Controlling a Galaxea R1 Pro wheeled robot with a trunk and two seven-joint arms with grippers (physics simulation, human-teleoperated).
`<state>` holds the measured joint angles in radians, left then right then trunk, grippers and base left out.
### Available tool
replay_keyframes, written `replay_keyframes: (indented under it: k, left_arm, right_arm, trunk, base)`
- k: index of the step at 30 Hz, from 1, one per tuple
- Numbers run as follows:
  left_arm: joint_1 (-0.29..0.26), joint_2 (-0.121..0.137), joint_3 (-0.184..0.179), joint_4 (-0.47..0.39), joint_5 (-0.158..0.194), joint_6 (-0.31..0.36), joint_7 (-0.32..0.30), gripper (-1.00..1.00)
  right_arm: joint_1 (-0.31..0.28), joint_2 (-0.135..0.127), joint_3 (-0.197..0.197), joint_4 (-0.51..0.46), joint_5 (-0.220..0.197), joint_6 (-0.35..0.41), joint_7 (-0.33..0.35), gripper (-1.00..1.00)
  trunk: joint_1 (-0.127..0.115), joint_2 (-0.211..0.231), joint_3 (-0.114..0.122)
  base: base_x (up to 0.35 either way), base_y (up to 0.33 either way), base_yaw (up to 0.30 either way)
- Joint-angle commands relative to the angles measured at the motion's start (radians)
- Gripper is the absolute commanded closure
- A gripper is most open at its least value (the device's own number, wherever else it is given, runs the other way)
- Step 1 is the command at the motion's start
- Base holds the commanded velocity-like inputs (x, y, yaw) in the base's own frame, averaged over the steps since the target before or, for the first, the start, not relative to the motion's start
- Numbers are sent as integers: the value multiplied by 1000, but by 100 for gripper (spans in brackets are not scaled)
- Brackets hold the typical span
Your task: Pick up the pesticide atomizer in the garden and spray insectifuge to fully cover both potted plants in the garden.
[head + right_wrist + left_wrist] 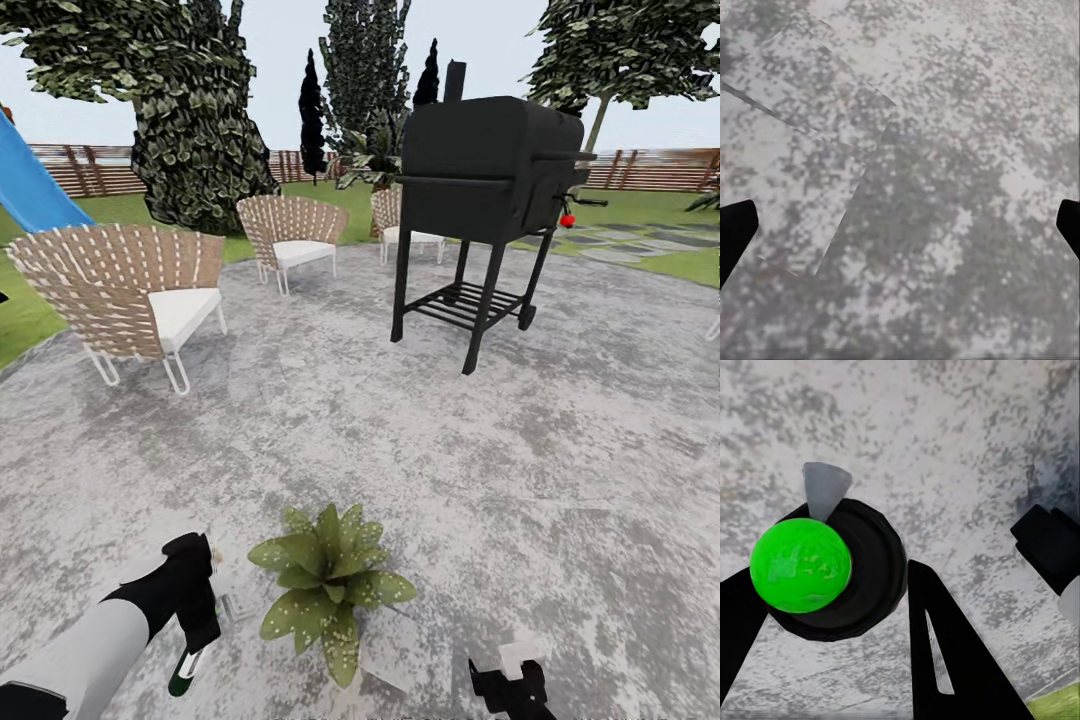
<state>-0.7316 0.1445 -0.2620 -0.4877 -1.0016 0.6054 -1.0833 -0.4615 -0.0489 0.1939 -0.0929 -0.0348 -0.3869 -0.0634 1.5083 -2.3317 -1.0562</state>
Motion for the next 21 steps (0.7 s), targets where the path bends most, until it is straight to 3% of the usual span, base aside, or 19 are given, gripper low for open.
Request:
replay_keyframes:
  k: [1,8,13,18,21]
  left_arm:
    - [0,0,-5,0,0,8,-5,100]
    - [0,-3,-7,1,0,9,-2,100]
    - [1,0,-5,-6,0,10,-8,100]
    - [-9,-7,-8,-27,0,15,-18,100]
    - [-41,-7,-9,-39,-1,13,-61,100]
  right_arm:
    - [-1,0,9,1,-4,-3,-6,-100]
    - [-1,0,9,1,-4,-3,-6,-100]
    - [-1,0,9,1,-4,-3,-6,-100]
    - [-1,0,9,1,-4,-3,-6,-100]
    - [-1,0,9,1,-4,-3,-6,-100]
  trunk:
    - [0,0,-1]
    - [0,0,-1]
    - [0,0,-1]
    - [0,0,-1]
    - [0,0,-1]
  base:
    - [19,295,-21]
    - [34,279,-16]
    - [1,27,-211]
    - [0,1,-30]
    - [0,0,-2]
